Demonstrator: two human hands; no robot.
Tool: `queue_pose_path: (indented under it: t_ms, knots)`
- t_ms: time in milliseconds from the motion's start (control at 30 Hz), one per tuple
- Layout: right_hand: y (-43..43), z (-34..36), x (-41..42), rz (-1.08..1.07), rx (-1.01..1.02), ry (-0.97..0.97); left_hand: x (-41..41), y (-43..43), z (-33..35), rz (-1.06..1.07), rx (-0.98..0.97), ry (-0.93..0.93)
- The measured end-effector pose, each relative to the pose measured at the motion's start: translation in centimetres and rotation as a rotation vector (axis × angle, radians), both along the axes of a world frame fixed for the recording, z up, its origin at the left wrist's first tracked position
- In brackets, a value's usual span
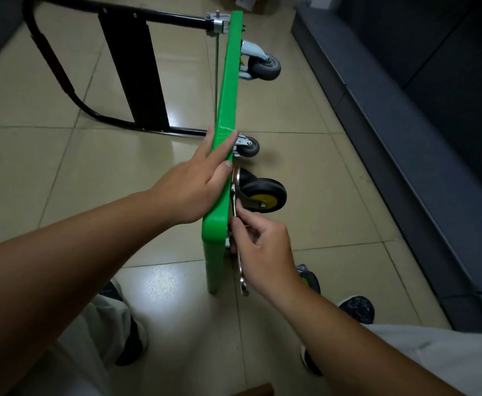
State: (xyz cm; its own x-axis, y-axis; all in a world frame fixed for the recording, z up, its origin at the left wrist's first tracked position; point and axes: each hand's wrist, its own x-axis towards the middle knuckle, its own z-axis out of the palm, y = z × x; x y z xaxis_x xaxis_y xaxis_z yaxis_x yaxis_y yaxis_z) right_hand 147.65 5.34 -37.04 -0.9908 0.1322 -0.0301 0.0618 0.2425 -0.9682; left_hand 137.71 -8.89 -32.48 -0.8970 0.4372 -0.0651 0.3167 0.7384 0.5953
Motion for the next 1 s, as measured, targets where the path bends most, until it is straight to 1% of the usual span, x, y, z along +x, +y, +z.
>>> queue_pose_path:
  t_ms: [100, 167, 233, 300, 367, 400, 433, 500, 567, 667, 800, 1000]
  knots:
    - [0.6, 3.2, -0.9, 0.064, -0.126, -0.206, 0.1, -0.2, 0.2, -0.01, -0.003, -0.005]
    - [0.8, 5.4, -2.2, 0.051, -0.217, -0.359, 0.0, -0.2, 0.2, -0.013, -0.001, -0.009]
    - [1.0, 7.1, -3.2, 0.06, -0.28, -0.468, -0.1, -0.2, 0.2, -0.016, -0.003, -0.007]
    - [1.1, 8.0, -3.5, 0.102, -0.326, -0.517, -0.2, -0.2, 0.3, -0.018, -0.014, -0.006]
    - [1.8, 8.4, -3.0, 0.1, -0.382, -0.528, -0.3, -0.2, 0.5, -0.017, -0.029, 0.002]
    - [2.4, 8.3, -2.5, 0.082, -0.376, -0.507, -0.3, -0.2, 0.7, -0.022, -0.037, 0.011]
    - [2.9, 8.2, -1.8, 0.054, -0.326, -0.446, -0.2, -0.2, 0.8, -0.028, -0.041, 0.018]
    - [4.1, 6.6, -0.2, 0.023, -0.134, -0.222, -0.1, -0.3, 0.8, -0.033, -0.042, 0.019]
    - [5.2, 3.6, 0.6, -0.011, 0.054, 0.016, -0.1, -0.4, 0.7, -0.031, -0.027, 0.016]
    - [5.9, -1.5, 0.0, 0.019, 0.211, 0.252, -0.1, -0.5, 0.5, -0.035, -0.012, 0.026]
    - [4.1, -5.1, -1.8, -0.001, 0.212, 0.411, -0.3, -0.6, 0.1, -0.037, 0.012, 0.045]
    - [1.6, -6.6, -3.7, -0.052, 0.078, 0.536, -0.6, -1.2, -0.5, -0.047, 0.076, 0.067]
